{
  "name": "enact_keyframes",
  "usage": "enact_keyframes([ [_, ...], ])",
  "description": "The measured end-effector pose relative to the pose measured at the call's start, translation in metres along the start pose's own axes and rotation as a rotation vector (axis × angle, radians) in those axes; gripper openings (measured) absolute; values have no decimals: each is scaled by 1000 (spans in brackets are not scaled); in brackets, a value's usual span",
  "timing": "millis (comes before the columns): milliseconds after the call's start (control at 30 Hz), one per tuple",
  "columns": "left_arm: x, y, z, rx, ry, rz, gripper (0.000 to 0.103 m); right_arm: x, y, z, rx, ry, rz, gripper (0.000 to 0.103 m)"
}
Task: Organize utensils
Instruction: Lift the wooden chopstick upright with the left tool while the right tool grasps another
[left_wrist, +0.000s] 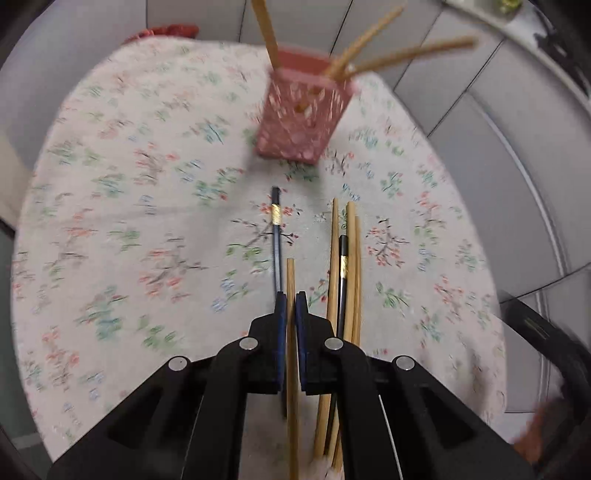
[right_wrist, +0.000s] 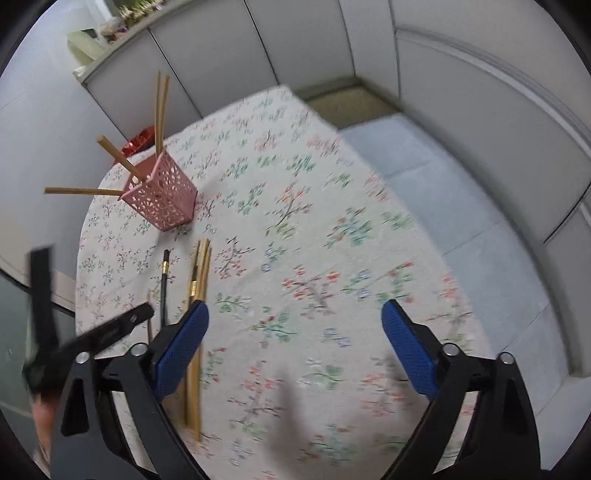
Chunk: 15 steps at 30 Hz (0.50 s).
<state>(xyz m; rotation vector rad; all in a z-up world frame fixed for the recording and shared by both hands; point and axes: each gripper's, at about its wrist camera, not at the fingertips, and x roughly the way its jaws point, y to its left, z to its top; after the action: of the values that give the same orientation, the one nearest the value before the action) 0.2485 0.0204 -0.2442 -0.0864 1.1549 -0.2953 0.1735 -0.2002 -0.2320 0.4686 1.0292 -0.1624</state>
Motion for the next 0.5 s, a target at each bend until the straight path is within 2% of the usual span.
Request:
enact_keyframes([
  [33,-12,3,-3,3,-22,-5,5,10,6,4,11,39,8,74],
  [133,-51,9,-10,3,-97,-43,5,53,28,20,33,164,-6,52],
  [233,-73,15,-12,1,-144,-72,5,84,47,23,43,223,-6,47],
  [367,-89,25,-10,0,-169,-107,5,103,66,26,34,215,-31,46],
  [500,-98,31,-12,0,-182,-125,5,121,75,31,24,233,-95,38],
])
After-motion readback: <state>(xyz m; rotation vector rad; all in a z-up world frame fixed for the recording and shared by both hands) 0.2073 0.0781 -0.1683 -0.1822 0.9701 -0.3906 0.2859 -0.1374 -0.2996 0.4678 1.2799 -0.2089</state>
